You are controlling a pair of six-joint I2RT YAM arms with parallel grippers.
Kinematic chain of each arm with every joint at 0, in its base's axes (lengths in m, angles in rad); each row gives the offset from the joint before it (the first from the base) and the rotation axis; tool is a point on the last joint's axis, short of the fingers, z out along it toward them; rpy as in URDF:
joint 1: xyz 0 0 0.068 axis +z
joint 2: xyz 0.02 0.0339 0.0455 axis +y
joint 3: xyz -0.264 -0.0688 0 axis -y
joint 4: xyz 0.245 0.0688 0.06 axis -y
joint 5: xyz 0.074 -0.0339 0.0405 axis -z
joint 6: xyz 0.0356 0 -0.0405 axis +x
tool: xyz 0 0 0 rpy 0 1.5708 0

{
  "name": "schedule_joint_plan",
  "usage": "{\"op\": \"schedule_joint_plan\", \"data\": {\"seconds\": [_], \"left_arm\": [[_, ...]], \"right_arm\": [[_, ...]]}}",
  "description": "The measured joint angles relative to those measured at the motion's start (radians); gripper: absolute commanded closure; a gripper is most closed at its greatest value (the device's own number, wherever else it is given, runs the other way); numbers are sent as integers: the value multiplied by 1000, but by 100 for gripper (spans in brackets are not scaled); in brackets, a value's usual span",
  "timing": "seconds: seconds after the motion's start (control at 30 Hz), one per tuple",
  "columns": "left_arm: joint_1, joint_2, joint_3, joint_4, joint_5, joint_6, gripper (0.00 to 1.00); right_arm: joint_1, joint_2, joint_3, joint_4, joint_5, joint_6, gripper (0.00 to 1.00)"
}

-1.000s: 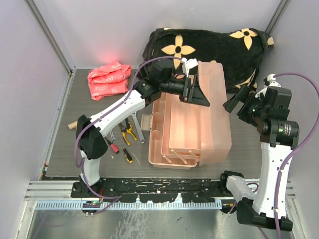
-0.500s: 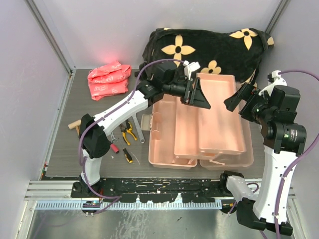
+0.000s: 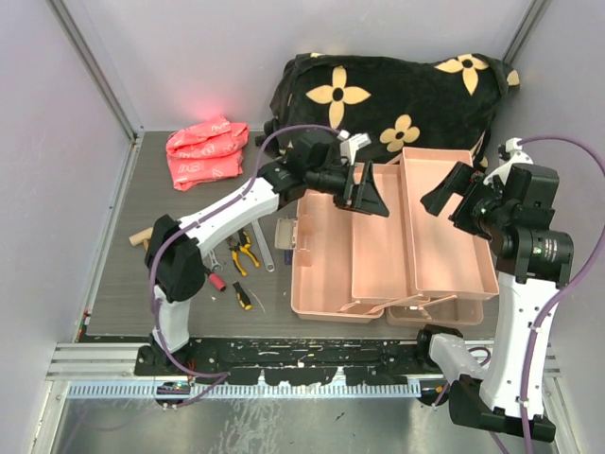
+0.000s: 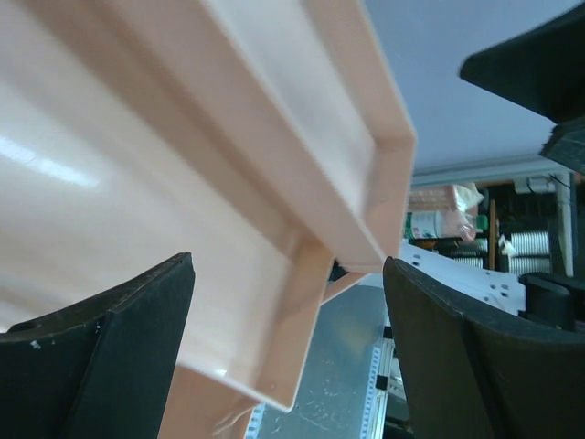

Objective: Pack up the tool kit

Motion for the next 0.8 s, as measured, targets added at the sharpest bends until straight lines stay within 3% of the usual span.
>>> {"op": "schedule_joint_plan", "data": {"seconds": [0.2,0.43,0.6,0.8], "left_arm": [[141,-145,-206,-132,-202,75,17],[351,-179,-227,-265,-451,203,16],[352,-141,-208,-321,-544,282,16],[337,-73,-177,-359,-549,302,16]], "right_arm": [[0,2,-85,-17,6,-9,0],[0,2,-144,-12,8,-11,0],[0,2,-148,-10,8,-14,0],[0,-3,-163,-2,8,-19,0]]}}
